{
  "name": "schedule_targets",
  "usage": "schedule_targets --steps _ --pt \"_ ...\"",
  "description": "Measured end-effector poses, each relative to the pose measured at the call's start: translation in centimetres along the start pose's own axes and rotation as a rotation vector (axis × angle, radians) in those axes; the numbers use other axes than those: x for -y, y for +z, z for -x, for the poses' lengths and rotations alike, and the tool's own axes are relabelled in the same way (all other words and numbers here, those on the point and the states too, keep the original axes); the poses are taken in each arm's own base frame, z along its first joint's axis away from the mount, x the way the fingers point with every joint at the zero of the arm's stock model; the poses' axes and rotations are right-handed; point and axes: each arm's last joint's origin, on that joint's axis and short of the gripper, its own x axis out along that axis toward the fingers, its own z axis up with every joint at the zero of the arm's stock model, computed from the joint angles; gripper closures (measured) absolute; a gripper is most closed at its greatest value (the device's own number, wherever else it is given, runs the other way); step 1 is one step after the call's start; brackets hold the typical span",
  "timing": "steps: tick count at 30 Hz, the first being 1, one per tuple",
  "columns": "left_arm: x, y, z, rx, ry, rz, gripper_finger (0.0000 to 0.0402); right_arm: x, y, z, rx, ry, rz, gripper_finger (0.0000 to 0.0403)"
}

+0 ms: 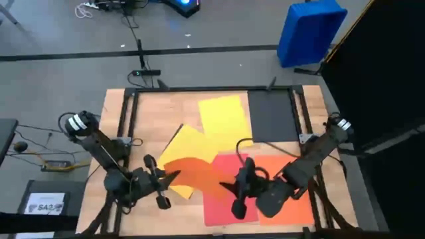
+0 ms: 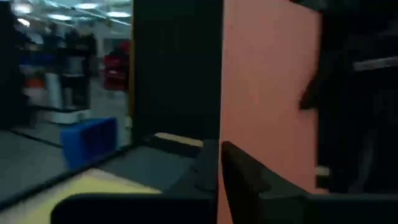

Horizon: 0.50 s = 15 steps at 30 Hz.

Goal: Organize paper
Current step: Stack the orange paper on top of the orange paper

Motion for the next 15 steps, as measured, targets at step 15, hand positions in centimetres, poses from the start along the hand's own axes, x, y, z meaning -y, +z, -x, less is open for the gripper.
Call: schedule_targets --steps 15 --pt "-3.1 -2.4 -7.7 -0.077 -0.219 0.405 0.0402 3.4 -1.1 2.7 -0.281 -0.161 -0.155 0.0403"
